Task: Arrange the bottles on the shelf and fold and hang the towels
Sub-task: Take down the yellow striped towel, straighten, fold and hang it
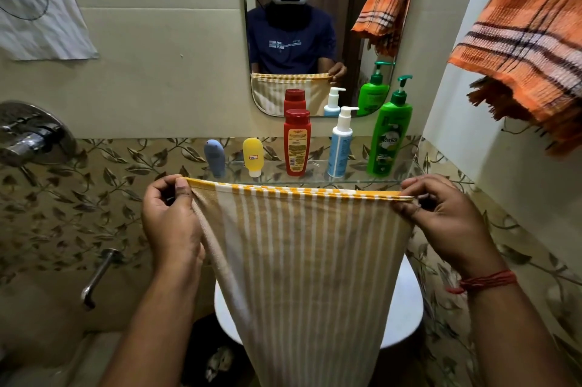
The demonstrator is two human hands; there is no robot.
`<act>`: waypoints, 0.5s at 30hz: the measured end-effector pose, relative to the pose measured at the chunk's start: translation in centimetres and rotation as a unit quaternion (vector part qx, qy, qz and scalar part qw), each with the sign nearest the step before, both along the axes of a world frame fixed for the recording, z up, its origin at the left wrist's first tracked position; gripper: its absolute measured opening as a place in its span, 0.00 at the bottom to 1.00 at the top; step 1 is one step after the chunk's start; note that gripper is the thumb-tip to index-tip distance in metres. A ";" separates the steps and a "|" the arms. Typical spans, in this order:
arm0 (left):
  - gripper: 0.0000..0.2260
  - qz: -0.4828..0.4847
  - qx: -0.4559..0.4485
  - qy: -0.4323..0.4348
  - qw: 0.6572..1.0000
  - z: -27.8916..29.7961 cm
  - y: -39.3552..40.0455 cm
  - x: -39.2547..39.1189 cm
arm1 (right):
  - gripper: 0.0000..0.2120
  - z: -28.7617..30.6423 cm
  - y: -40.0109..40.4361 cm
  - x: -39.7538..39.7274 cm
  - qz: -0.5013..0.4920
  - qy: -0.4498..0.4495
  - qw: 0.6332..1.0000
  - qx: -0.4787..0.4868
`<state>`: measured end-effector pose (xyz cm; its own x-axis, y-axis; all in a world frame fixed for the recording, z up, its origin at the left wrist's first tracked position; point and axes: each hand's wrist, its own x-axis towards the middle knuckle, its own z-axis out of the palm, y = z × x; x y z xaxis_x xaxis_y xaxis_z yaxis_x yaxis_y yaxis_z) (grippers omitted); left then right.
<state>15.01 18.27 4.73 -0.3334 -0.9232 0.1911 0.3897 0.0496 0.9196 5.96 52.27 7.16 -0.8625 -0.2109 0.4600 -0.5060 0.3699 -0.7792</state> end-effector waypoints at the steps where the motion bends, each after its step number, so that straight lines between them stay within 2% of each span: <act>1: 0.08 -0.009 -0.017 -0.003 1.000 -0.1 0.1 0.0 | 0.10 0.2 0.2 -0.1 -0.014 -0.022 1.000 0.011; 5: 0.08 -0.069 -0.131 -0.034 0.988 -0.5 0.2 0.4 | 0.10 0.6 1.0 -0.5 -0.062 -0.085 0.992 0.065; 9: 0.06 -0.115 -0.154 -0.051 0.980 -1.0 -0.8 0.7 | 0.10 1.1 1.7 -0.2 -0.066 -0.105 0.992 -0.006; 11: 0.06 -0.113 -0.170 -0.049 0.978 -0.9 -0.8 1.0 | 0.11 1.6 1.8 0.6 -0.053 -0.085 0.994 -0.046; 13: 0.06 -0.092 -0.173 -0.023 0.980 -0.2 -0.6 1.3 | 0.12 2.7 1.7 1.8 -0.044 -0.012 0.994 -0.098; 14: 0.06 -0.082 -0.171 -0.004 0.982 0.3 -0.5 1.3 | 0.12 3.4 1.8 2.1 -0.044 0.021 0.993 -0.104; 15: 0.06 -0.077 -0.170 0.006 0.982 0.7 -0.6 1.1 | 0.12 3.8 1.8 2.0 -0.051 0.032 0.996 -0.070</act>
<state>16.14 17.62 5.42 -0.4610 -0.7439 0.4839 0.4269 0.2922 0.8558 7.92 54.10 10.95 -0.8441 -0.0529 0.5336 -0.5216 0.3118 -0.7941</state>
